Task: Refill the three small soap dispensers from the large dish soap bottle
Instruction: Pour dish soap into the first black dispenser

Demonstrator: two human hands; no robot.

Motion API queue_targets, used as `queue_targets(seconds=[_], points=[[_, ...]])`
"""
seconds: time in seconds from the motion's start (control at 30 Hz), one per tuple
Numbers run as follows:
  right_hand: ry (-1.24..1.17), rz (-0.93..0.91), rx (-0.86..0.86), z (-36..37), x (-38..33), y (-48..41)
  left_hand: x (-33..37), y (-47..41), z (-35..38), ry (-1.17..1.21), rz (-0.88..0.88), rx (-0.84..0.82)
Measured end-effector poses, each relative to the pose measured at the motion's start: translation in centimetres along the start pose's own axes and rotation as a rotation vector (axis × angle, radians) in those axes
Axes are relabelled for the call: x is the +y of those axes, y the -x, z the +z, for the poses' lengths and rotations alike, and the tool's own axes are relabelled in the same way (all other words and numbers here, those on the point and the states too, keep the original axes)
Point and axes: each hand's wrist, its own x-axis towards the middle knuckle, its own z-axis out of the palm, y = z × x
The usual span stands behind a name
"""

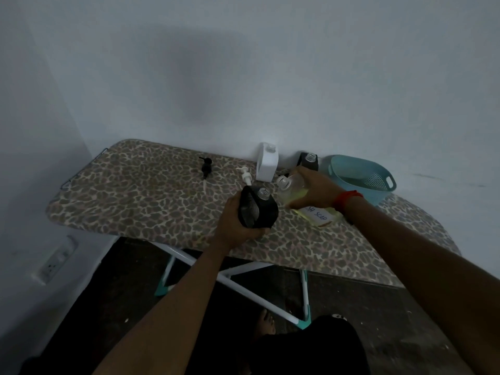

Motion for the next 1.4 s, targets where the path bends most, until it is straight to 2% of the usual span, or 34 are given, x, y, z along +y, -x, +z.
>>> queue_targets(seconds=[0.37,0.97,1.4], points=[[0.214,-0.095,-0.100,-0.5,-1.5,-0.8,0.0,0.0,0.0,0.012,-0.014,-0.022],[0.368,-0.085,-0.200,-1.2,-3.4,-2.1,1.3,0.4,-0.5,0.074,-0.025,-0.044],[0.485,-0.084,-0.234,-1.8,-4.6,-1.8,1.1,0.3,-0.5,0.033,-0.064,-0.052]])
